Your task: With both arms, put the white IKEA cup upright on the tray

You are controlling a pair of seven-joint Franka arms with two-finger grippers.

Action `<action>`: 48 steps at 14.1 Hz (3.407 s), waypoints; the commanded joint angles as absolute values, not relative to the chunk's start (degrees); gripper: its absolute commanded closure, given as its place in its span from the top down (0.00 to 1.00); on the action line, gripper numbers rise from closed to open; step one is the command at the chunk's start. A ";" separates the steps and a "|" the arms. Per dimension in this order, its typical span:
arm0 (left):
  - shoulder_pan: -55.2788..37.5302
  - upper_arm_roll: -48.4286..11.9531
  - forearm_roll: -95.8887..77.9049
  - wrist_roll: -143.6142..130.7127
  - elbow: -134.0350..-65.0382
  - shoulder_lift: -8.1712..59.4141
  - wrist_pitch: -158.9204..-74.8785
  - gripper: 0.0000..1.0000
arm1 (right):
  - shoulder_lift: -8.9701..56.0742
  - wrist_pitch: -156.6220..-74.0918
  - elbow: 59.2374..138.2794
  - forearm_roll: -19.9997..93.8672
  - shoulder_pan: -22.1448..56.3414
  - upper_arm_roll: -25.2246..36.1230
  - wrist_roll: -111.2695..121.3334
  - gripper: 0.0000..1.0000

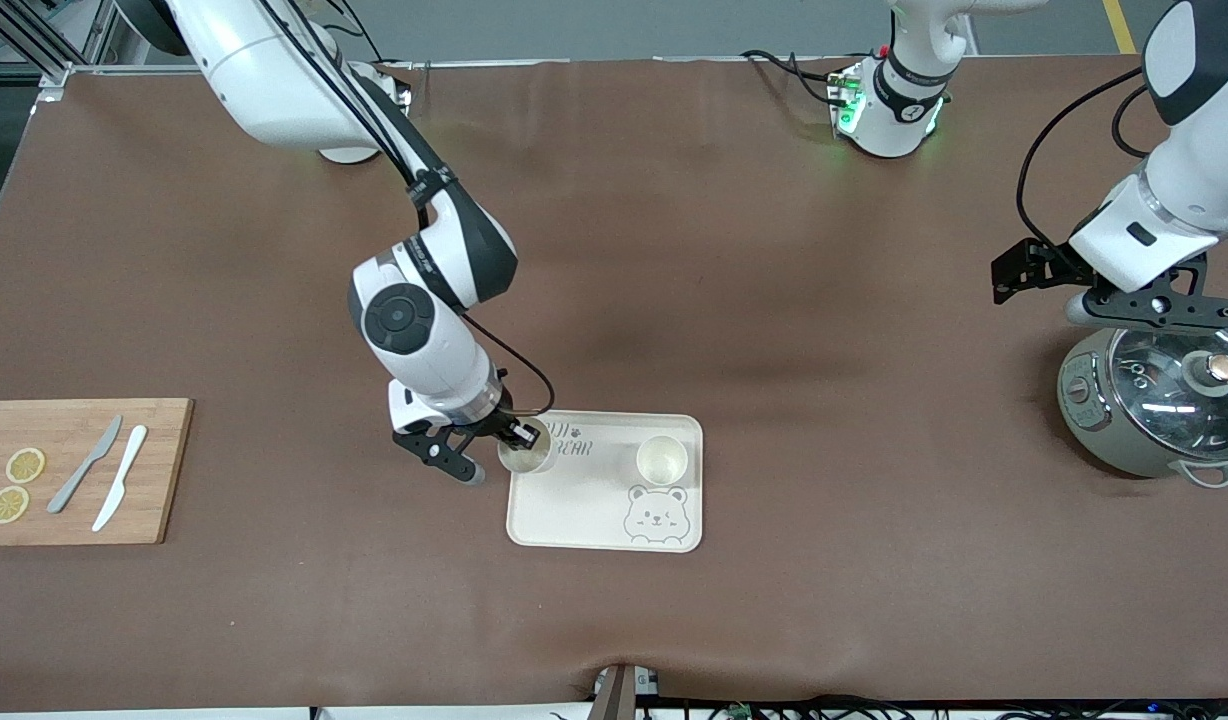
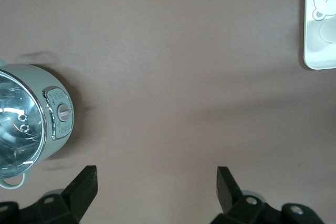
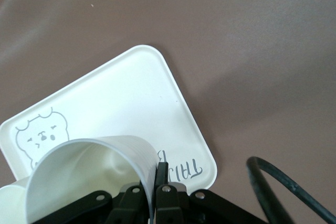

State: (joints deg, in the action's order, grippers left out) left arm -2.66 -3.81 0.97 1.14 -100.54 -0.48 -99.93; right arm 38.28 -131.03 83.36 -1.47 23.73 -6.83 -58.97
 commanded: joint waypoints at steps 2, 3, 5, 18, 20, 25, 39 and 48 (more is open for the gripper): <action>-2.11 -4.31 0.09 1.93 -100.90 -0.62 -100.72 1.00 | 40.86 -132.18 81.04 -3.86 25.13 -6.15 -61.08 0.00; -2.02 -4.31 0.09 2.02 -101.07 -0.70 -100.98 1.00 | 41.22 -132.97 81.04 -4.13 25.31 -6.15 -61.69 0.00; -2.20 -4.39 0.17 2.11 -101.07 -0.70 -100.99 1.00 | 42.10 -133.77 81.04 -5.36 25.40 -6.15 -62.49 0.00; -1.93 -4.48 -0.09 6.15 -100.99 -0.62 -100.99 1.00 | 46.84 -138.69 80.95 -10.98 27.42 -5.10 -67.85 0.00; -1.93 -4.40 -0.17 6.06 -100.99 -0.53 -100.99 1.00 | 47.28 -139.39 81.04 -10.99 28.47 -4.05 -67.94 0.00; -1.93 -4.40 -0.09 6.06 -100.99 -0.26 -100.99 1.00 | 47.46 -139.74 81.04 -10.99 28.92 -3.78 -68.47 0.00; -1.93 -4.48 -0.18 5.98 -100.72 0.35 -101.42 1.00 | 46.76 -139.49 80.95 -12.39 28.92 -3.78 -68.82 1.00; -2.20 -4.48 -0.18 5.45 -100.72 0.53 -101.78 1.00 | 29.91 -116.84 82.27 -9.77 27.78 -7.03 -64.88 1.00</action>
